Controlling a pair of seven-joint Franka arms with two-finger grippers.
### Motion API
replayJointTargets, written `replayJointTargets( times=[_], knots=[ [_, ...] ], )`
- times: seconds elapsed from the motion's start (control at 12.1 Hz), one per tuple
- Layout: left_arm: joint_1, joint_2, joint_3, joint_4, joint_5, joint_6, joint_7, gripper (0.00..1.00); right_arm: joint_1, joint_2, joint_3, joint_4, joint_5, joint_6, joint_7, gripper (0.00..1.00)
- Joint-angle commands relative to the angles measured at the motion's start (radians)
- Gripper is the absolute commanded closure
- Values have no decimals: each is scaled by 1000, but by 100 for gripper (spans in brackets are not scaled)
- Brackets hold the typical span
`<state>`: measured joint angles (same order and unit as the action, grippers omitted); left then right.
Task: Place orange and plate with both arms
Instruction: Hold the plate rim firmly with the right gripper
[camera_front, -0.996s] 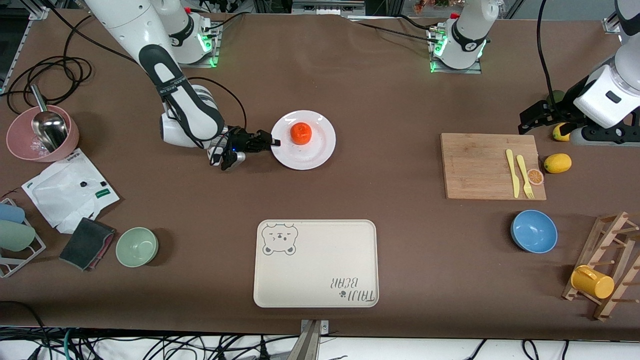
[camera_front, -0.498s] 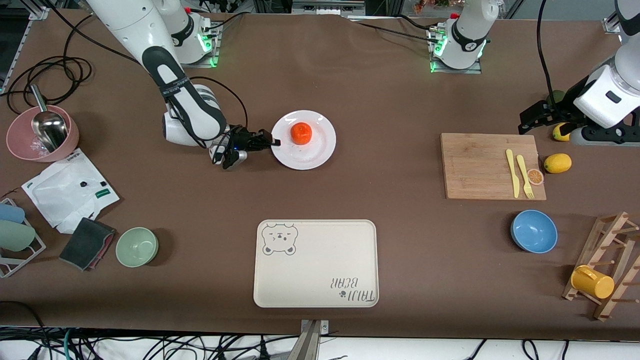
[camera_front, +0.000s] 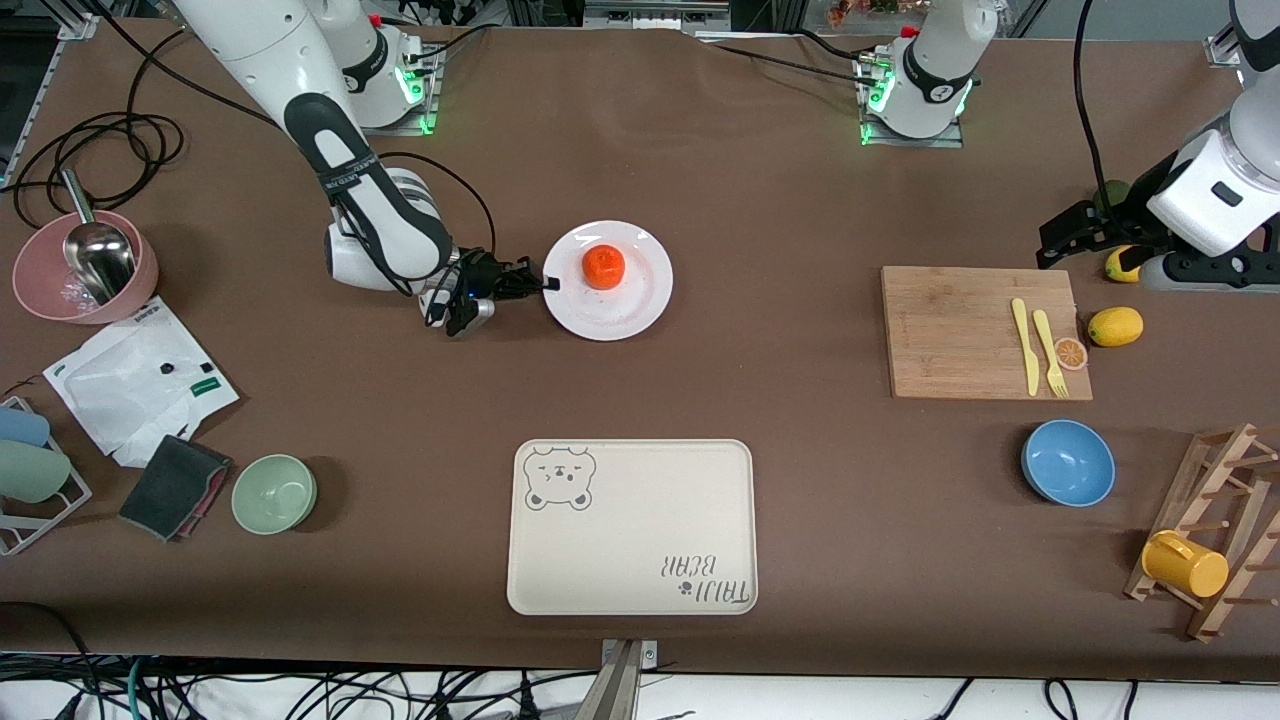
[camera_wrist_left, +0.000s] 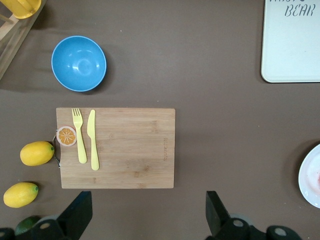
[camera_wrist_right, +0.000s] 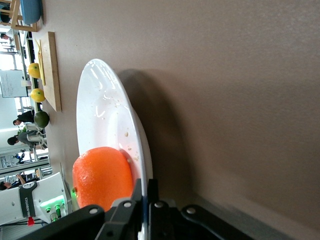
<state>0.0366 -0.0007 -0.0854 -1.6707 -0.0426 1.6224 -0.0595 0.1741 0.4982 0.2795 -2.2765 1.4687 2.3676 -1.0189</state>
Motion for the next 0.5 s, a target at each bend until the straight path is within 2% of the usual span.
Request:
replayJointTargets(
  times=[0.0,0.41],
  knots=[
    [0,18,-4,37,6,-27,-3,0,2,3,6,-8,45,25,-20,100],
    [2,18,-4,37,6,-27,-2,0,-1,3,4,52,62,18,54,100]
  ],
)
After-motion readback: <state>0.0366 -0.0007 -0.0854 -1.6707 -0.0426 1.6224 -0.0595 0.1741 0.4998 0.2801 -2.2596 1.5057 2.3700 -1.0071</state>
